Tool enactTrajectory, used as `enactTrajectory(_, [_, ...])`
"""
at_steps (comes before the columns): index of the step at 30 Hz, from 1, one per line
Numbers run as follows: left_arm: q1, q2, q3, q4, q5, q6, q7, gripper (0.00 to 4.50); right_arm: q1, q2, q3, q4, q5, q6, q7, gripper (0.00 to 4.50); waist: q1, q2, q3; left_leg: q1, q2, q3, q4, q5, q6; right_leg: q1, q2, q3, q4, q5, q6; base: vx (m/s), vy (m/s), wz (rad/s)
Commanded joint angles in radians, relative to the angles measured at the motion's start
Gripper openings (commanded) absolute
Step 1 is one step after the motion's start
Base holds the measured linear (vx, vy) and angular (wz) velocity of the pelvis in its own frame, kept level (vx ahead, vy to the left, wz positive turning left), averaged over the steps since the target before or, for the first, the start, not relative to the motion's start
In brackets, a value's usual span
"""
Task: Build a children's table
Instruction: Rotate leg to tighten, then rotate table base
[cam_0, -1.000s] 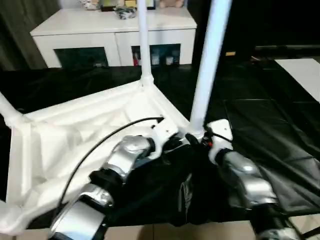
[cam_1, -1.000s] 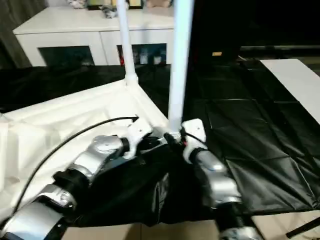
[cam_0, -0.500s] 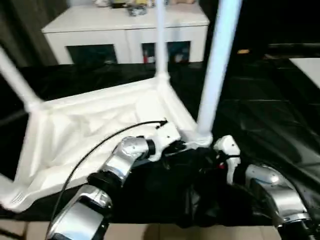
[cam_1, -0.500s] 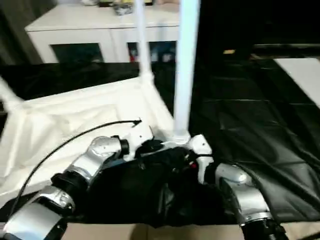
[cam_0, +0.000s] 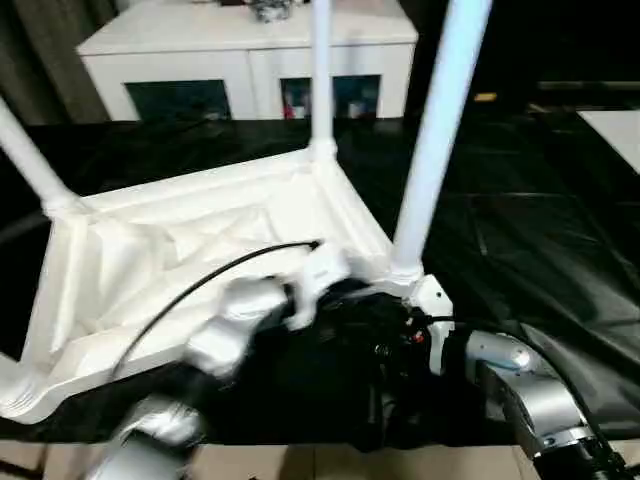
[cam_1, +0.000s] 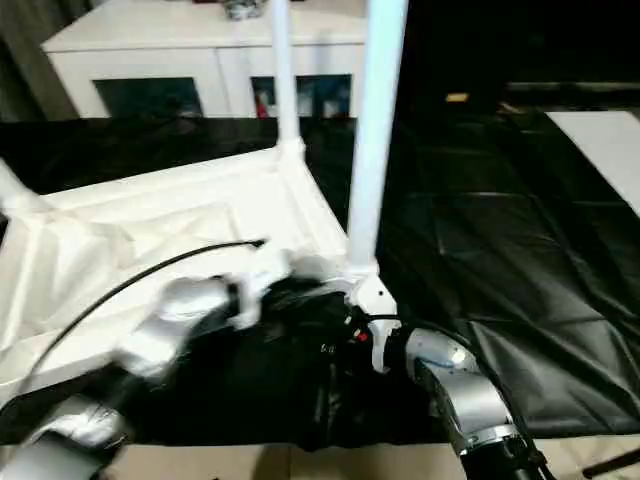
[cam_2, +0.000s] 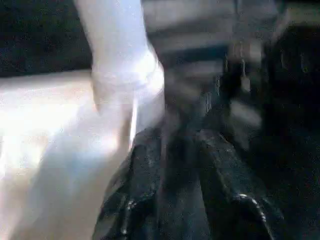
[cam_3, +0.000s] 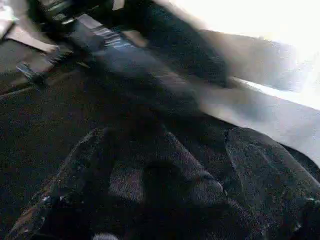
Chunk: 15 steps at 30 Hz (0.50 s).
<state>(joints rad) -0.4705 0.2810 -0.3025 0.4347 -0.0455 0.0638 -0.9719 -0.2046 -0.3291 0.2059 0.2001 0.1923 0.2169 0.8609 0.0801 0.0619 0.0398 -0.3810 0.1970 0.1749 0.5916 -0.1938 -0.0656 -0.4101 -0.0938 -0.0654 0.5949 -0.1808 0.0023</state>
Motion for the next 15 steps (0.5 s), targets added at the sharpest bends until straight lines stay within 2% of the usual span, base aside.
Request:
enactTrajectory(1, [0.02,0.041,-0.003,-0.07,-0.001,0.082,-0.037,1.59,-0.013,0.0,0.01,-0.012,-0.008,-0.011,0.012,3.76,0.0,-0.014,-0.057,0.009,0.037,-0.007,-0.078,-0.178,0.072,0.052,-0.052,0.037,-0.059,-0.181,-0.219,0.0,0.0,0.0])
enactTrajectory(2, [0.074,0.135,0.018,-0.163,0.02,0.16,-0.053,1.7,-0.011,0.001,0.021,-0.023,-0.003,-0.01,0.033,3.76,0.002,-0.014,-0.056,0.017,0.037,-0.004,-0.077,-0.195,0.055,0.048,-0.051,0.04,-0.061,-0.204,-0.215,0.0,0.0,0.0])
enactTrajectory(3, [0.075,0.137,0.019,-0.165,0.021,0.161,-0.053,1.7,-0.01,0.001,0.021,-0.023,-0.003,-0.01,0.033,3.76,-0.001,-0.014,-0.055,0.013,0.037,-0.006,-0.079,-0.191,0.054,0.052,-0.051,0.04,-0.058,-0.194,-0.216,0.0,0.0,0.0])
enactTrajectory(4, [0.085,0.154,0.034,-0.178,0.029,0.162,-0.044,1.8,-0.009,0.001,0.026,-0.028,-0.001,-0.011,0.039,3.76,-0.002,-0.012,-0.05,0.014,0.034,-0.004,-0.083,-0.209,0.046,0.048,-0.044,0.038,-0.064,-0.219,-0.208,0.0,0.0,0.0])
enactTrajectory(5, [0.094,0.169,0.05,-0.192,0.035,0.162,-0.033,1.87,-0.007,0.0,0.03,-0.034,0.0,-0.011,0.044,3.76,-0.002,-0.013,-0.05,0.021,0.033,-0.001,-0.081,-0.229,0.037,0.043,-0.042,0.04,-0.068,-0.227,-0.208,0.0,0.0,0.0])
enactTrajectory(7, [0.105,0.188,0.068,-0.209,0.033,0.172,-0.029,1.87,-0.006,0.0,0.034,-0.039,0.002,-0.011,0.049,3.76,0.001,-0.014,-0.051,0.021,0.034,-0.003,-0.082,-0.231,0.028,0.047,-0.044,0.04,-0.064,-0.22,-0.209,0.0,0.0,0.0])
enactTrajectory(9, [0.141,0.246,0.098,-0.276,0.026,0.227,-0.026,1.87,-0.003,-0.002,0.046,-0.044,0.001,-0.012,0.058,3.76,0.0,-0.015,-0.051,0.02,0.034,-0.004,-0.085,-0.24,0.017,0.047,-0.044,0.041,-0.062,-0.226,-0.199,0.0,0.0,0.0])
enactTrajectory(10, [0.157,0.271,0.106,-0.307,0.021,0.254,-0.029,1.87,-0.002,-0.002,0.049,-0.045,0.0,-0.013,0.061,3.76,-0.004,-0.015,-0.05,0.014,0.034,-0.008,-0.088,-0.239,0.015,0.053,-0.045,0.04,-0.058,-0.22,-0.198,0.0,0.0,0.0])
enactTrajectory(11, [0.171,0.293,0.112,-0.33,0.016,0.274,-0.035,1.87,-0.001,-0.003,0.051,-0.044,-0.001,-0.014,0.063,3.76,-0.008,-0.014,-0.048,0.017,0.031,-0.007,-0.088,-0.248,0.013,0.049,-0.042,0.04,-0.061,-0.231,-0.197,0.0,0.0,0.0])
enactTrajectory(13, [0.199,0.329,0.126,-0.378,0.002,0.309,-0.039,1.87,0.0,-0.003,0.054,-0.042,-0.002,-0.014,0.076,3.76,-0.011,-0.014,-0.049,0.02,0.031,-0.006,-0.086,-0.252,0.011,0.047,-0.042,0.041,-0.061,-0.225,-0.203,0.0,0.0,0.0])
enactTrajectory(14, [0.222,0.34,0.161,-0.419,-0.038,0.331,-0.047,1.87,0.003,-0.005,0.057,-0.046,-0.002,-0.013,0.085,3.76,-0.016,-0.016,-0.049,0.017,0.029,-0.006,-0.085,-0.238,0.017,0.049,-0.041,0.041,-0.058,-0.201,-0.214,0.0,0.0,0.0])
enactTrajectory(15, [0.225,0.341,0.166,-0.424,-0.044,0.333,-0.048,1.87,0.003,-0.005,0.058,-0.047,-0.002,-0.013,0.086,3.76,-0.017,-0.016,-0.05,0.017,0.029,-0.007,-0.084,-0.229,0.019,0.05,-0.041,0.04,-0.056,-0.189,-0.22,0.0,0.0,0.0])
